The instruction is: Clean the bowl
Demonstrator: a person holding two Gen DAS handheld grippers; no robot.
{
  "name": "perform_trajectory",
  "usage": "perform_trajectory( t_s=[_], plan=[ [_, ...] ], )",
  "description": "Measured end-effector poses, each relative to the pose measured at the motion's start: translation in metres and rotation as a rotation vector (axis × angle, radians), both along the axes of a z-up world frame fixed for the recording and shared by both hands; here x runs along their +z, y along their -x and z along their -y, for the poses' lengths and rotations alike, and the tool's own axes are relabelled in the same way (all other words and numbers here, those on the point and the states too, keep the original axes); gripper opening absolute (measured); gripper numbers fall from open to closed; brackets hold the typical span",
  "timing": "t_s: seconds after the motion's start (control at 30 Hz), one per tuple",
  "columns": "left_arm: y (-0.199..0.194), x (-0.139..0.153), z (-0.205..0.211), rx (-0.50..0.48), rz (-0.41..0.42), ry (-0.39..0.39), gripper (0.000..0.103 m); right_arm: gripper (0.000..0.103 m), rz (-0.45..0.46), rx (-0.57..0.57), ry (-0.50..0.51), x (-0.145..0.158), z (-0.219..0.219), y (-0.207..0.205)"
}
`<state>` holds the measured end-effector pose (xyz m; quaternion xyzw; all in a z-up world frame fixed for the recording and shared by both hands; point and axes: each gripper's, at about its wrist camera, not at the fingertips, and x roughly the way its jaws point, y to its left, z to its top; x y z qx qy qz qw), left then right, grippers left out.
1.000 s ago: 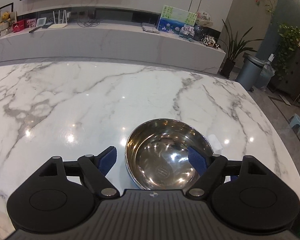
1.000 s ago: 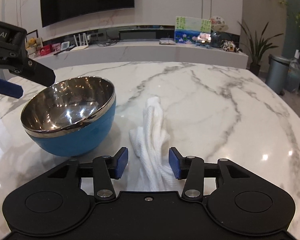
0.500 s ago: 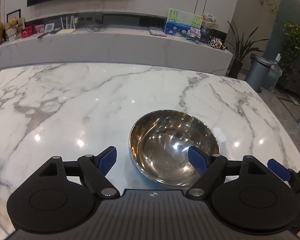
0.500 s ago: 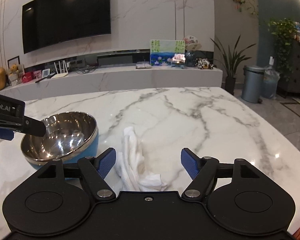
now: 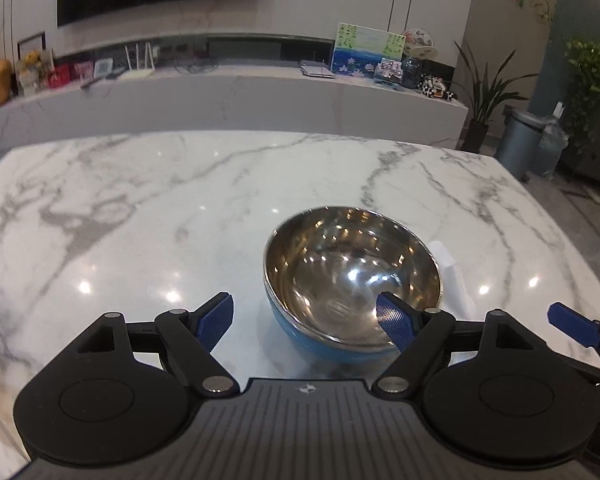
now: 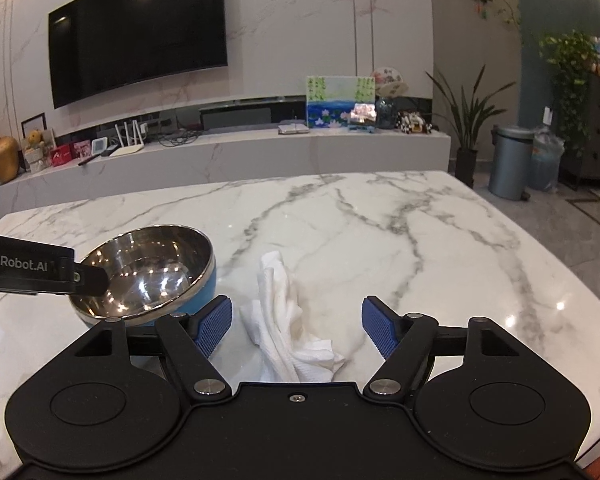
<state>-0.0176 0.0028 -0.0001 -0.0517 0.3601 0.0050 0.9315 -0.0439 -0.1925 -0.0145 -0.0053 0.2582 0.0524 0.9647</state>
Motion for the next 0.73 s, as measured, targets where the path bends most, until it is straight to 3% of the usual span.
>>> perform_trajectory(
  t_s=[0.4,0.73],
  plan=[
    [0.016,-0.003,0.009,0.072,0.022,-0.133,0.078,0.070,-0.003,0.008,-0.011,0.009,-0.004,0.003],
    [0.022,0.000,0.008,0.085,-0.003,-0.113,0.078,0.070,0.025,0.017,-0.005,0.014,-0.009,0.020]
  ],
)
